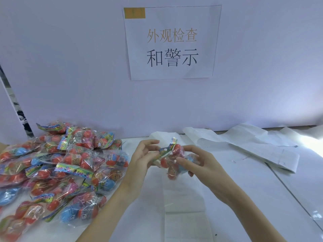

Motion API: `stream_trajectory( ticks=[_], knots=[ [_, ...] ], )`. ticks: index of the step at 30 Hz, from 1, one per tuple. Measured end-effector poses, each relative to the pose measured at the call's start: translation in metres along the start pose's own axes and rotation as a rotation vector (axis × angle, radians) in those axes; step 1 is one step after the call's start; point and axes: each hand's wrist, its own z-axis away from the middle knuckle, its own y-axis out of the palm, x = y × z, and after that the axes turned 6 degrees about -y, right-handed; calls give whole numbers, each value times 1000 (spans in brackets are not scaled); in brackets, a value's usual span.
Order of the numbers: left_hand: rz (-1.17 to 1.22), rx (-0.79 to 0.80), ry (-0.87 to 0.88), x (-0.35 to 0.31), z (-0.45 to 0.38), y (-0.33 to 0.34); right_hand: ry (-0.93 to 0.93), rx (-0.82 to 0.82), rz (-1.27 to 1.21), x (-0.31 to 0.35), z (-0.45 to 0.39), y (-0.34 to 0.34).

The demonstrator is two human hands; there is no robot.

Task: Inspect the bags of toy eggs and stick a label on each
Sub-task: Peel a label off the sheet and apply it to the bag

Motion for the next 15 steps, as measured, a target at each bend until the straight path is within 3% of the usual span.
stream_trajectory(
  ticks=[3,15],
  knots=[
    [-118,69,4,-1,4,2,-32,33,36,1,2,-1],
    [-244,-161,203,3,7,12,3,-11,-48,-3,0,12]
  ],
)
